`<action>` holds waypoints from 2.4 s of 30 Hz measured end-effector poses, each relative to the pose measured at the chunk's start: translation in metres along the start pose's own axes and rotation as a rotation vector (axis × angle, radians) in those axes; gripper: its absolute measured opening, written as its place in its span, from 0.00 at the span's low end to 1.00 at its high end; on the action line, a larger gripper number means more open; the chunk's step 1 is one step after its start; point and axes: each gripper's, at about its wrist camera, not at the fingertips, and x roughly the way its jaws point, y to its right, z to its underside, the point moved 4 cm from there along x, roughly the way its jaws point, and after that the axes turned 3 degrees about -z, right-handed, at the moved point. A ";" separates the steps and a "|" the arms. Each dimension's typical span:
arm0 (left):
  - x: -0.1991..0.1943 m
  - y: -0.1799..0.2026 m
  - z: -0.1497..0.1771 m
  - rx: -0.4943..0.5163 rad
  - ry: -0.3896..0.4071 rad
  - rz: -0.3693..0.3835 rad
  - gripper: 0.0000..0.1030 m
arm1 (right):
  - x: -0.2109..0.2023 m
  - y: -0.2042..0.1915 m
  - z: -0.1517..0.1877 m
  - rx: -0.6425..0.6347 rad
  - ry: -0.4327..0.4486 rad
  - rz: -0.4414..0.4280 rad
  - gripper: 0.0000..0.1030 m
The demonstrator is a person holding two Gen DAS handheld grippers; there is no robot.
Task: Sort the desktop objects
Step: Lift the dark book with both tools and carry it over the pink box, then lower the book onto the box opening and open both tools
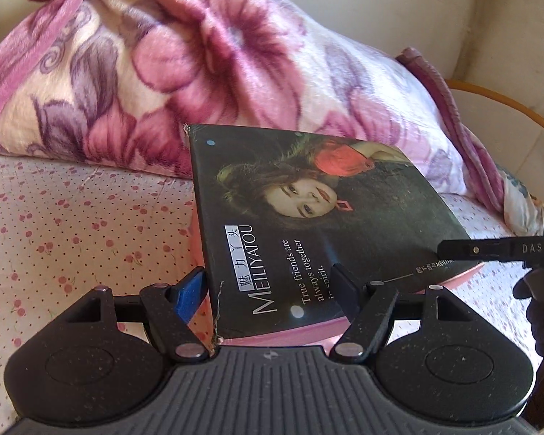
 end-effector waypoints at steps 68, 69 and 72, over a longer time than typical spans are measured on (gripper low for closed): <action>0.073 -0.004 0.012 -0.025 0.084 -0.151 0.79 | 0.045 0.068 -0.009 0.072 -0.001 0.193 0.81; 0.067 0.003 0.012 0.000 0.109 -0.126 0.79 | 0.037 0.063 -0.003 0.068 0.001 0.189 0.81; 0.068 0.027 0.016 0.106 0.094 -0.072 0.79 | 0.017 0.046 0.014 0.059 -0.008 0.173 0.81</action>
